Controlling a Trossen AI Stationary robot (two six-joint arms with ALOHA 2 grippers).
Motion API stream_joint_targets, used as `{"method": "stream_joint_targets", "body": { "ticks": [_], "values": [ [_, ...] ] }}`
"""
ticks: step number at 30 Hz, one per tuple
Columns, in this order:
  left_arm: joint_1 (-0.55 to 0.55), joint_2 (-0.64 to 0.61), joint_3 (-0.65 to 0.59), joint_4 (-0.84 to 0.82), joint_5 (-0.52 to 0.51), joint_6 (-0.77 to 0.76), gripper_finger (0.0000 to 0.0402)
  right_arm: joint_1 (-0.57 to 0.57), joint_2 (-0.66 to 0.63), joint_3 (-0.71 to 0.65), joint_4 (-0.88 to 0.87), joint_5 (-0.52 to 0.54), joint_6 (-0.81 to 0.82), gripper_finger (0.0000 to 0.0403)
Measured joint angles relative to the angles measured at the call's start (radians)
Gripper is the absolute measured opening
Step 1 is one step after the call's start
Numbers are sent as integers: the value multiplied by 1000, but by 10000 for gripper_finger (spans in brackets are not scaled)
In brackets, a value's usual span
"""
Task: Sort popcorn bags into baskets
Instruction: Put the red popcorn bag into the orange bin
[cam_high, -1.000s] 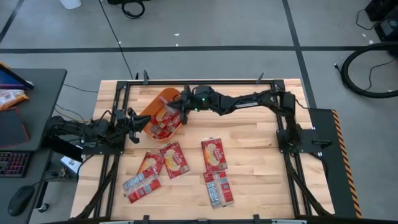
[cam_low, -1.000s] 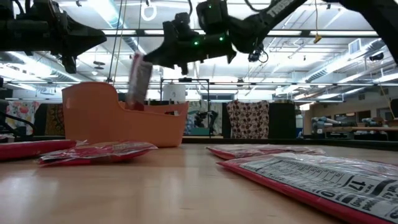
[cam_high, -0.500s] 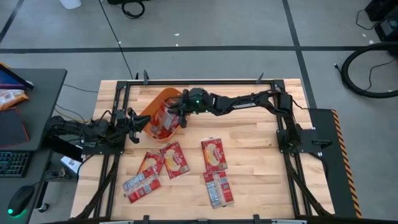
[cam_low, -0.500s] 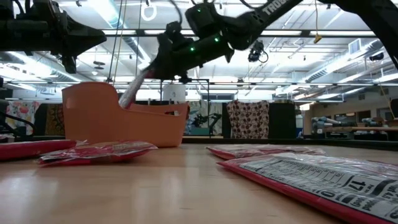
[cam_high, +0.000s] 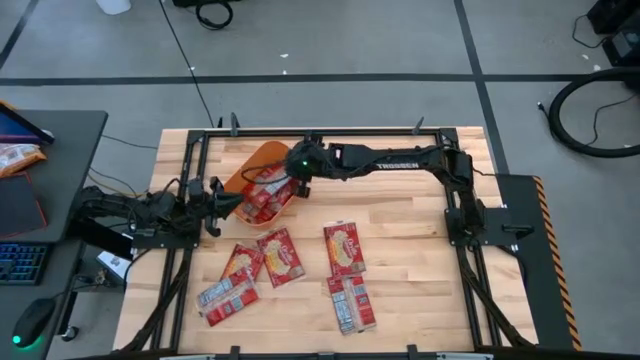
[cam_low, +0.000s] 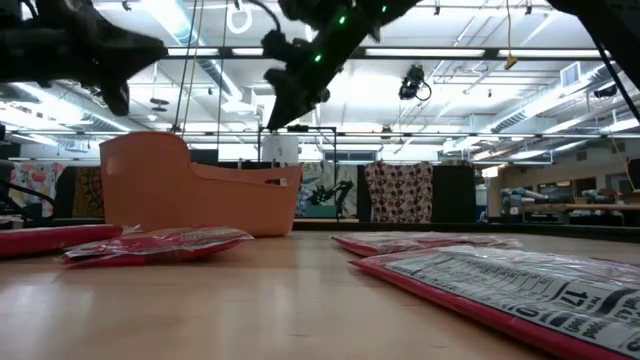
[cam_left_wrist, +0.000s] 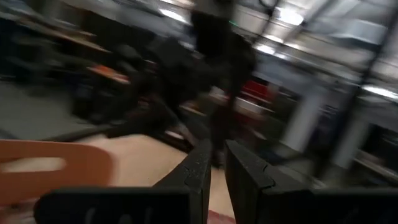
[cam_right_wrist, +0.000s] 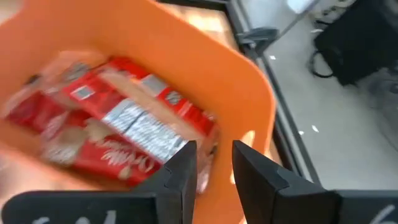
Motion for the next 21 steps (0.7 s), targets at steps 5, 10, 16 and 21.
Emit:
{"method": "stream_joint_targets", "body": {
  "ticks": [5, 10, 16, 21],
  "values": [
    [-1, 2, 0, 3, 265, -4, 48, 84, -26, -8, -185, -22, 24, 106],
    [-4, 27, 0, 4, 320, -14, 48, 180, -83, -154, -149, 13, 45, 105],
    [-32, 120, 0, 168, 324, -8, 48, 273, -236, -468, 107, 71, 69, 105],
    [-35, 225, 0, 468, 253, 26, 48, 313, -403, -695, 300, 96, 71, 105]
  ]
}}
